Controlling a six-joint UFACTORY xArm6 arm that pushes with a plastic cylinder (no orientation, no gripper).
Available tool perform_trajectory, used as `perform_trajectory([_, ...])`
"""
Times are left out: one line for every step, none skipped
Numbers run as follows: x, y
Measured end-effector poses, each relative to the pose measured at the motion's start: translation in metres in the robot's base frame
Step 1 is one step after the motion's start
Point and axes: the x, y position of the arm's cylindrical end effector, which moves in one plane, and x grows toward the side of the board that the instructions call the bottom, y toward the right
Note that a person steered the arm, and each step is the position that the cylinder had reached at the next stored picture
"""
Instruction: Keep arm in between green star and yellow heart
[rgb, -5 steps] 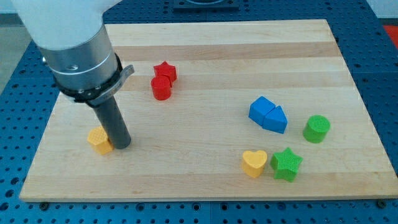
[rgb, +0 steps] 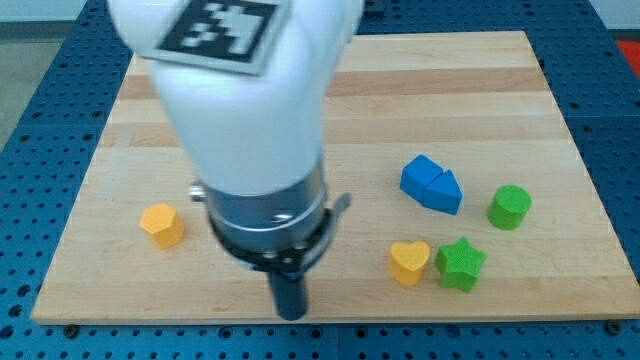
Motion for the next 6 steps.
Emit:
perform_trajectory([0.000,0.049])
perform_trajectory([0.000,0.085])
perform_trajectory([-0.017,0.097])
perform_trajectory([-0.044,0.081])
perform_trajectory([-0.044,0.073])
perform_trajectory([-0.031,0.098])
